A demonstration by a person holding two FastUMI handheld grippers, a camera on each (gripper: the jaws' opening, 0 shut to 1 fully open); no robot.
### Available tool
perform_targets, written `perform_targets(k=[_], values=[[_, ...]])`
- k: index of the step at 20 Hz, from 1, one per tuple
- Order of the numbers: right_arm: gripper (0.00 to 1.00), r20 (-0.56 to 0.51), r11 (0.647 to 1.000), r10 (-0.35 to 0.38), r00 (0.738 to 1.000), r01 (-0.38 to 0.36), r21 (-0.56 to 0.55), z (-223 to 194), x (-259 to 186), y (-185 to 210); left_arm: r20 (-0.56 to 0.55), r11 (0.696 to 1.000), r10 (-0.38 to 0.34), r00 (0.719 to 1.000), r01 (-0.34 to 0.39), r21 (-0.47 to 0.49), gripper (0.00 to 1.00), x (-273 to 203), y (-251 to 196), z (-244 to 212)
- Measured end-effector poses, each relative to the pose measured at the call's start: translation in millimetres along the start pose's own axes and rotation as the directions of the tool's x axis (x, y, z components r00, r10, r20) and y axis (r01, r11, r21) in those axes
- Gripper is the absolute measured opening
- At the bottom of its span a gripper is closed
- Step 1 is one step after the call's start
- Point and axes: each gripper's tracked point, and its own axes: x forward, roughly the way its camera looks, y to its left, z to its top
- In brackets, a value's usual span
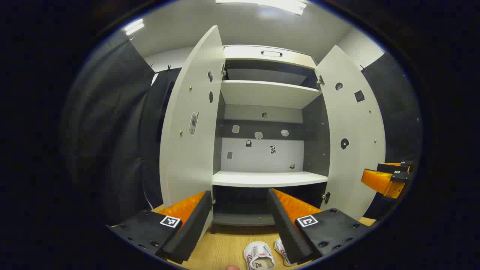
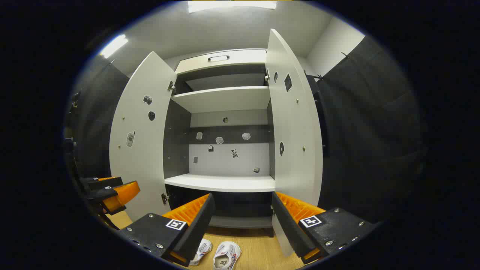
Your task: Grab one shoe with the right hand and put it into the shoe cabinet, grab the other shoe with the left hand and put it into the shoe cabinet; then close the right door with the right hand and the left door with the left hand.
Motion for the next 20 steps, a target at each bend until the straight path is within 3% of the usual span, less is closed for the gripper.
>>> perform_targets(k=[20], values=[[0.94, 0.012, 1.000, -0.017, 1.000, 0.017, -0.005, 5.4, 1.2, 3.3, -0.003, 1.000, -0.005, 1.000, 0.005, 0.009, 0.96, -0.6, -0.4, -2.2]])
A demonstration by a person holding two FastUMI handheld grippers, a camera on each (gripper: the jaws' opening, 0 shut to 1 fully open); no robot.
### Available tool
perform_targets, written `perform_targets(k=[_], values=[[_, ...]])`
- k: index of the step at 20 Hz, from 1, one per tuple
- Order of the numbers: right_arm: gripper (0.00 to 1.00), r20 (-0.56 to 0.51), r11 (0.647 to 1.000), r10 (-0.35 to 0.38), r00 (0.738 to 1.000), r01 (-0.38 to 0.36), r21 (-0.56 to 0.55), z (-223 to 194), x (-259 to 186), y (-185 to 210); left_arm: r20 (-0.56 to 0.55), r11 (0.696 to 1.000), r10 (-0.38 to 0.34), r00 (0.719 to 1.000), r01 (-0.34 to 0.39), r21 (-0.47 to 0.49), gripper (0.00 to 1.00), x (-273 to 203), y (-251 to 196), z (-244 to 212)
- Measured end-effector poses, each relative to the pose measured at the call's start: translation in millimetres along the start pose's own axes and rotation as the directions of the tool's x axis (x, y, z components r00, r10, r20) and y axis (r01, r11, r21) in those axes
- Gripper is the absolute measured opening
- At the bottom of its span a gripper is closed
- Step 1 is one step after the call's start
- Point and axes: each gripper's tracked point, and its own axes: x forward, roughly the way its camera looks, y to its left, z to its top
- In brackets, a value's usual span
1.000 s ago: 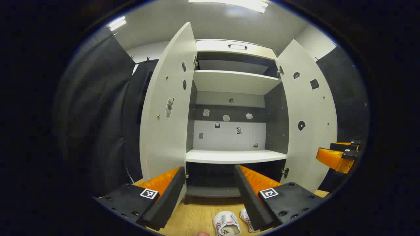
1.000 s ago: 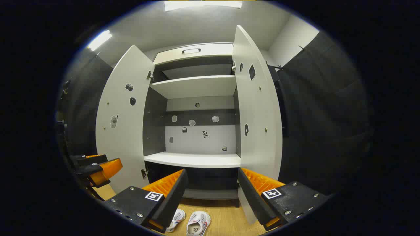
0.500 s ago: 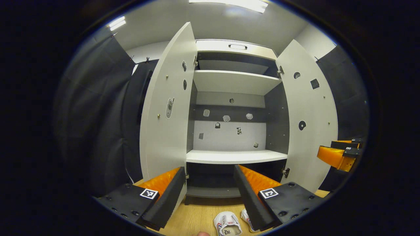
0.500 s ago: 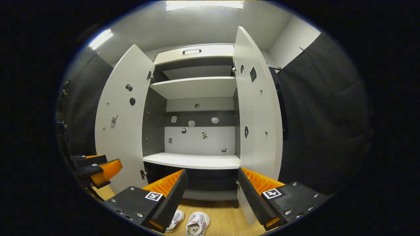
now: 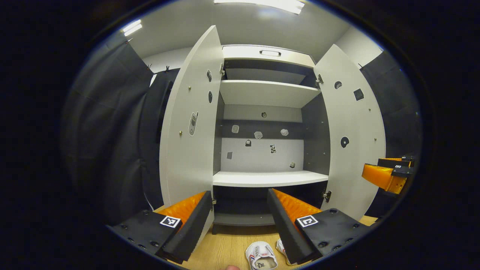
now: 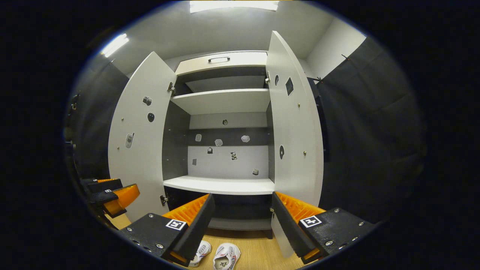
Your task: Grab one shoe with the right hand and put it into the shoe cabinet, grab the other shoe with the left hand and put it into the shoe cabinet; then close the right door with the right hand and the left door with the left hand.
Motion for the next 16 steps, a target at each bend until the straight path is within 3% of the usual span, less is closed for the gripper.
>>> perform_targets(k=[16], values=[[0.94, -0.023, 1.000, 0.005, 1.000, -0.005, -0.005, -8.1, 3.8, 3.2, -0.006, 1.000, 0.006, 1.000, -0.006, 0.003, 0.94, -0.3, 2.5, -3.9]])
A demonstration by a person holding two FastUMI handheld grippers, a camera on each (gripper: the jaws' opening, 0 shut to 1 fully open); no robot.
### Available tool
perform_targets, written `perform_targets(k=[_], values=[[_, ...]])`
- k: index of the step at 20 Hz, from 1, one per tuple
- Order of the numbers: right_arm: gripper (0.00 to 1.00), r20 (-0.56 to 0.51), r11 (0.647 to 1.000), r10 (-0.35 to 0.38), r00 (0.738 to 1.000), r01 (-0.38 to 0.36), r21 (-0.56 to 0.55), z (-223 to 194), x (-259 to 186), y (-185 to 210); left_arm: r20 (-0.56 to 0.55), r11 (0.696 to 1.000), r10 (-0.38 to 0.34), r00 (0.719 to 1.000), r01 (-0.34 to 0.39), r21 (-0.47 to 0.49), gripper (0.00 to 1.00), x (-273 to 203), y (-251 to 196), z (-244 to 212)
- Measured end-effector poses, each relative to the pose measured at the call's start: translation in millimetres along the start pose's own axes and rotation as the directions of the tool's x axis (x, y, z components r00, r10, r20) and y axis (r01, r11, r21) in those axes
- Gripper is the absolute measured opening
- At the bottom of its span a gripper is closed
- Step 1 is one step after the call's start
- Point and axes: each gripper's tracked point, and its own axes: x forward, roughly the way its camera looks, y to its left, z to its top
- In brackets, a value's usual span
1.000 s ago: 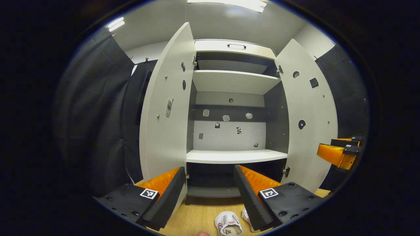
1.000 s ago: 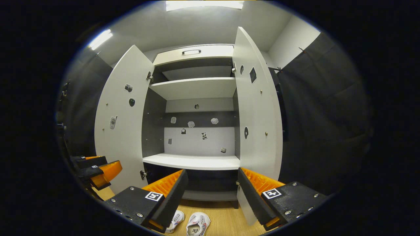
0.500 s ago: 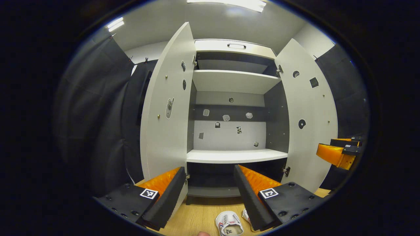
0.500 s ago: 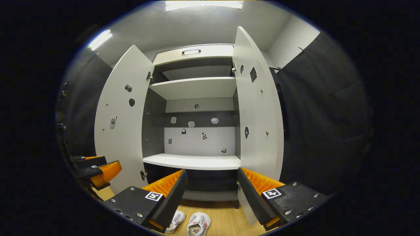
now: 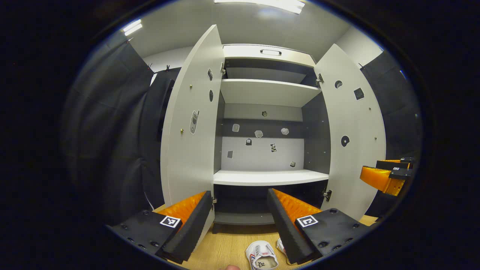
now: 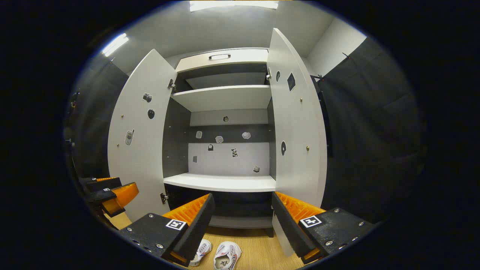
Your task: Grab one shoe with the right hand and put it into the shoe cabinet, grab the other shoe with the left hand and put it into the shoe cabinet; then close the right door with the right hand and the left door with the left hand.
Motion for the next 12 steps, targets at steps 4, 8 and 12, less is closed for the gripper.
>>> perform_targets(k=[4, 8, 12], values=[[0.94, -0.015, 1.000, 0.007, 1.000, -0.007, -0.011, -8.3, 3.0, 4.4, -0.002, 1.000, 0.003, 1.000, -0.003, -0.004, 0.96, 0.5, 1.6, -1.3], [0.94, -0.056, 1.000, 0.017, 0.998, -0.018, -0.025, -28.8, 9.6, 9.9, -0.001, 1.000, 0.003, 1.000, -0.003, -0.007, 0.96, 0.2, 2.0, -1.9], [0.94, -0.119, 0.997, 0.024, 0.993, -0.031, -0.063, -65.1, 18.2, 16.4, 0.001, 1.000, 0.003, 1.000, -0.003, -0.003, 0.96, 0.6, 2.1, -2.7]])
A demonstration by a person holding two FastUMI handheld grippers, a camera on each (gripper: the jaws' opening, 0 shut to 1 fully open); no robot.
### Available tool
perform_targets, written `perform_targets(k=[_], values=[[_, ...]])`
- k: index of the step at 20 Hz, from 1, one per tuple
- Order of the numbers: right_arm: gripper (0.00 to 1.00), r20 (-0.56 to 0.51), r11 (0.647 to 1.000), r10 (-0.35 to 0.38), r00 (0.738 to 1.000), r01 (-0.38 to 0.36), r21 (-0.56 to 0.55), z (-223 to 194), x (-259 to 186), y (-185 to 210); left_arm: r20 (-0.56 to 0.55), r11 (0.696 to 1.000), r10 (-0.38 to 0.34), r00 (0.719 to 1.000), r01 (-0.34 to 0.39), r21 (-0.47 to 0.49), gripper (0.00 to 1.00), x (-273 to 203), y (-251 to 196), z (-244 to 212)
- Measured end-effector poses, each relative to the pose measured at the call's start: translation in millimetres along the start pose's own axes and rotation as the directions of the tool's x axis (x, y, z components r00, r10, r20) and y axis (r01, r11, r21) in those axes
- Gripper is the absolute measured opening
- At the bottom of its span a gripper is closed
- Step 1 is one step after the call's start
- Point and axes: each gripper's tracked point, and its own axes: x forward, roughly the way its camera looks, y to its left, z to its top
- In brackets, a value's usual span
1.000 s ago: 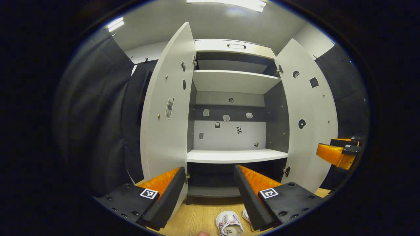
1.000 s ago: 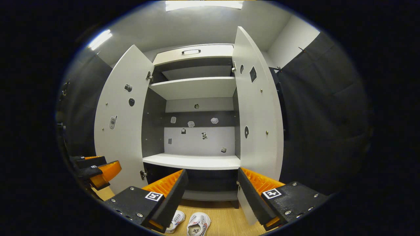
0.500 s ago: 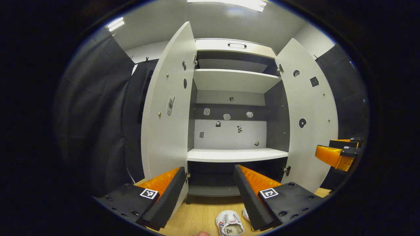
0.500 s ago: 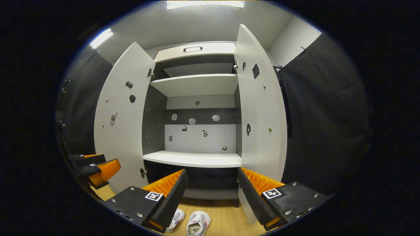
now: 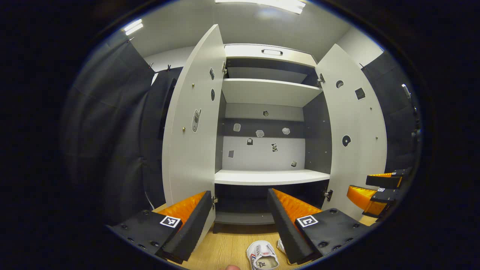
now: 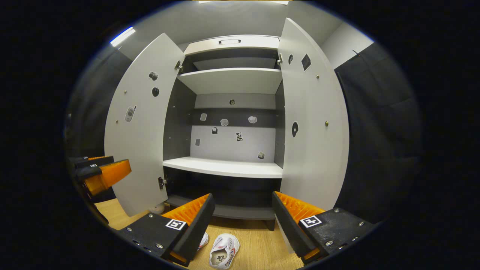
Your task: Grab one shoe with the right hand and put it into the shoe cabinet, grab the other shoe with the left hand and put it into the shoe cabinet; then close the right door with the right hand and the left door with the left hand.
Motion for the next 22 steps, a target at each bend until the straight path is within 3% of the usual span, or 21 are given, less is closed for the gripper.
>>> perform_targets(k=[5, 8, 15, 22], values=[[0.95, -0.130, 0.999, 0.021, 0.991, -0.027, -0.046, -72.9, 18.7, 13.2, -0.003, 1.000, -0.004, 1.000, 0.004, -0.010, 0.96, -1.9, -0.4, -2.1], [0.95, -0.231, 0.998, 0.044, 0.972, -0.056, -0.043, -125.9, 21.8, 22.7, -0.009, 1.000, -0.005, 1.000, 0.005, -0.012, 0.96, -3.3, 0.2, -4.7], [0.96, -0.435, 0.996, 0.039, 0.899, -0.068, -0.053, -230.1, 18.6, 22.5, -0.014, 1.000, 0.013, 1.000, -0.013, -0.017, 0.96, -7.6, 8.3, -7.0], [0.96, -0.545, 0.993, 0.025, 0.838, -0.084, -0.084, -291.8, 21.9, 20.1, -0.019, 1.000, 0.021, 1.000, -0.021, -0.017, 0.96, -10.1, 14.3, -7.7]])
